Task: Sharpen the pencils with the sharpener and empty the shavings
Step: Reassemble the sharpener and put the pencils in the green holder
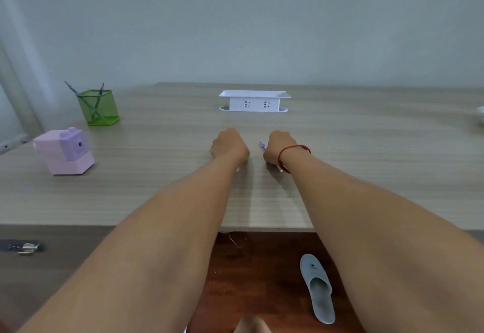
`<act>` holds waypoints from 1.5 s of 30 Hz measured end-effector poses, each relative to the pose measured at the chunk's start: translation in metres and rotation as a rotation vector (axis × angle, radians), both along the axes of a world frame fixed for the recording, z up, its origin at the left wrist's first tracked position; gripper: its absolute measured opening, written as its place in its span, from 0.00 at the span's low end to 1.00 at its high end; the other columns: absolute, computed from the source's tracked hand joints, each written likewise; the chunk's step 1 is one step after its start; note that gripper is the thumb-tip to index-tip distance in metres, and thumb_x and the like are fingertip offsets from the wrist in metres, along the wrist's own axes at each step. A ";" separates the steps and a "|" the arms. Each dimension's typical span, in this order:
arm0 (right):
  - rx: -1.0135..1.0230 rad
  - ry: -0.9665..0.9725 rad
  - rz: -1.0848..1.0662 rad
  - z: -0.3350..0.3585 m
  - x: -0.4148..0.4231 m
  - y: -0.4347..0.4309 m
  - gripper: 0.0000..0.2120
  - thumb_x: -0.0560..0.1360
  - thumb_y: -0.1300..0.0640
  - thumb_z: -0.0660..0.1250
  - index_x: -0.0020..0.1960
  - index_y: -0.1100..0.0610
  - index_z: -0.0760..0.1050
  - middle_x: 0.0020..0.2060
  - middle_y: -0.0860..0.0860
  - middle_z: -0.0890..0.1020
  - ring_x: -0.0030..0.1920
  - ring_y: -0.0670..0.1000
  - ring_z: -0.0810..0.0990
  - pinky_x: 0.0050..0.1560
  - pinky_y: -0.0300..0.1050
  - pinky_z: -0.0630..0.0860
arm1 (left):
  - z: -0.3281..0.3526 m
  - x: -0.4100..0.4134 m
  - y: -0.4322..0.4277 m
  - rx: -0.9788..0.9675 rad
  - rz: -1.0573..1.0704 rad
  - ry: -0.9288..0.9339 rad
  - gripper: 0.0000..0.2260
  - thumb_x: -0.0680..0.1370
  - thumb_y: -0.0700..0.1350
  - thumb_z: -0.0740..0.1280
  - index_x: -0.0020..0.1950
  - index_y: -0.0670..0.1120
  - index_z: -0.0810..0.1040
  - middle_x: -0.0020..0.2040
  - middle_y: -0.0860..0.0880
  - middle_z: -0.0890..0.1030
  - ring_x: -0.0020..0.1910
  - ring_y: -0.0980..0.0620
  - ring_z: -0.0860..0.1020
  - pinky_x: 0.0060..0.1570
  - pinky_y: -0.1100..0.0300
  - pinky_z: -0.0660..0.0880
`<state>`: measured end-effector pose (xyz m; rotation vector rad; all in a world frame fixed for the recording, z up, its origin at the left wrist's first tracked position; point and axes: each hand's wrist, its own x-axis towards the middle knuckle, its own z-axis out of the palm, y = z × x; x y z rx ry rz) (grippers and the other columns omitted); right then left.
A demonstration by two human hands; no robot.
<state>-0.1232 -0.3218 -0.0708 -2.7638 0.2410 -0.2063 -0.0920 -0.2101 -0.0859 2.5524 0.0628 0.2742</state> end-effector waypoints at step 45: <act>0.406 -0.273 0.479 0.144 0.107 0.332 0.04 0.74 0.59 0.61 0.46 0.60 0.69 0.44 0.57 0.77 0.42 0.60 0.82 0.43 0.49 0.81 | 0.164 0.044 0.343 -0.379 0.320 -0.430 0.02 0.72 0.39 0.65 0.41 0.41 0.77 0.42 0.41 0.80 0.43 0.40 0.81 0.48 0.46 0.81</act>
